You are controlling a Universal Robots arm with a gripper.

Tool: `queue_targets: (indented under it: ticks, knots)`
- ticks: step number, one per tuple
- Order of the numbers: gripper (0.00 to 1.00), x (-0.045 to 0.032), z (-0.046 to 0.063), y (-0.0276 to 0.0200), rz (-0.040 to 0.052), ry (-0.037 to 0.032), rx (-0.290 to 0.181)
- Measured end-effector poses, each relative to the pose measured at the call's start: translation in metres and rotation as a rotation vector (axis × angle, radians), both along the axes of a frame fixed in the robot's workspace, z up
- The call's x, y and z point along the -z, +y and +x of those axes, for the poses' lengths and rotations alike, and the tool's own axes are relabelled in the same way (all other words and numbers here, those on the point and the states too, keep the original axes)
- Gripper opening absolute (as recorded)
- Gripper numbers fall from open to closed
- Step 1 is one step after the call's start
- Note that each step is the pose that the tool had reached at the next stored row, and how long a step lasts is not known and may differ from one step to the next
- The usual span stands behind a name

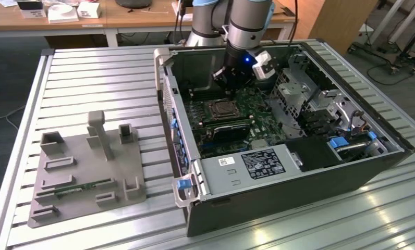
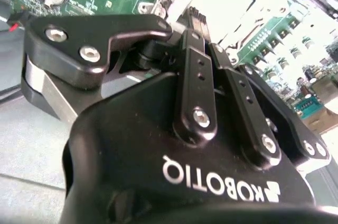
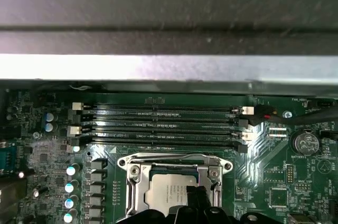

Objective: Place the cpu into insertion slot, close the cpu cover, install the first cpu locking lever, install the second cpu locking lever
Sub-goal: 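Install the second cpu locking lever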

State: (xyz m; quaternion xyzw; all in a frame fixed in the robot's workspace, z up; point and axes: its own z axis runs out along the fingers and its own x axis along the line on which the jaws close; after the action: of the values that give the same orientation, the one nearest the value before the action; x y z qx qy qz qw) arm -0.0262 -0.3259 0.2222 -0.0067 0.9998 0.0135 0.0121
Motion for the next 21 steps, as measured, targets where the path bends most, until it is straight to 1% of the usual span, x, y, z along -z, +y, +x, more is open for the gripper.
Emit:
queue_targets:
  ticks: [2, 5, 7, 12, 14, 16, 21]
  knots:
    - [0.11, -0.0027, 0.000, -0.0001, -0.0001, 0.0000, 0.000]
    - [0.11, -0.0035, 0.000, -0.0015, 0.0001, -0.0001, 0.000]
    - [0.11, -0.0035, 0.000, -0.0037, -0.0002, 0.0000, 0.000]
    - [0.11, -0.0035, 0.000, -0.0114, -0.0002, -0.0001, 0.000]
    - [0.11, -0.0035, 0.000, -0.0137, -0.0006, 0.0000, 0.000]
    - [0.11, -0.0041, 0.000, -0.0147, -0.0011, 0.0001, 0.000]
    - [0.11, -0.0078, 0.000, -0.0148, -0.0022, 0.0000, 0.000]
